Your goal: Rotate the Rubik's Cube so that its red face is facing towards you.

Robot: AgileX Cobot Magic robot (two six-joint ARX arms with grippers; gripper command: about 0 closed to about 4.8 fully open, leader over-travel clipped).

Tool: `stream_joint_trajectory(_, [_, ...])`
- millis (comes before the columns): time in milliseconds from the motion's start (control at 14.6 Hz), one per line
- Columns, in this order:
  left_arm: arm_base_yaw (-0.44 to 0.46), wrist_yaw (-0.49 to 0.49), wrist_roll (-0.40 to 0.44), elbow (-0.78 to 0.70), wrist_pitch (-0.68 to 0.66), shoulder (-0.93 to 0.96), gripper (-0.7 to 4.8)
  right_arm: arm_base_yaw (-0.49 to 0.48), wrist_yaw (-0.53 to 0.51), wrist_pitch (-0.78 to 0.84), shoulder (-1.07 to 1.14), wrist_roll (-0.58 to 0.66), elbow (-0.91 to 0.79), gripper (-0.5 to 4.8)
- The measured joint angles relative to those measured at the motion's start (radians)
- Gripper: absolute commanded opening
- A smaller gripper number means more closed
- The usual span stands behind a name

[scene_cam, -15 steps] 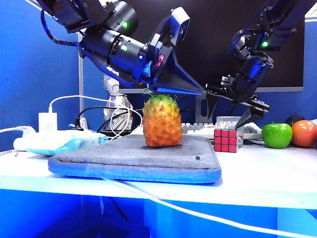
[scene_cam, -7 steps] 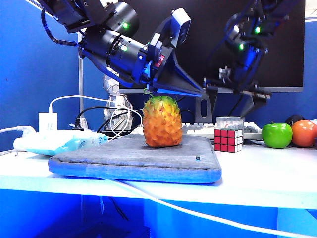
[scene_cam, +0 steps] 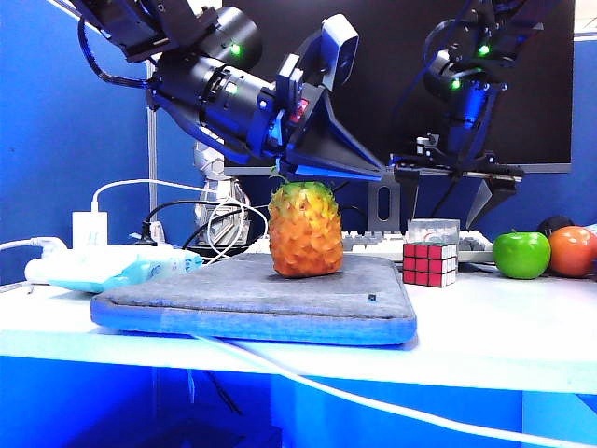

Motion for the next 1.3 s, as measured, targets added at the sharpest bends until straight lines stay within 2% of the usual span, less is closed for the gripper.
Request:
stream_joint_trajectory(752, [-0.003,0.019,-0.022,0.000,-0.032,0.000,0.50,-0.017,-0.046,0.060,0.083,0.057,0.011,4.79])
stream_joint_trajectory(1026, [-0.004,0.020,-0.022,0.000,-0.021,0.000,0.50,-0.003,-0.101,0.116,0.119,0.119,0.019,4.79])
stream_joint_trajectory(1231, [-0.004,0.021,-0.022,0.000,-0.018,0.000,0.50,0.006,-0.103,0.145,0.126,0.150,0.018,4.79])
stream_joint_trajectory(1299, [-0.005,0.021,-0.022,0.000,-0.018,0.000,0.50,0.007,-0.101,0.150,0.126,0.151,0.018,3.19])
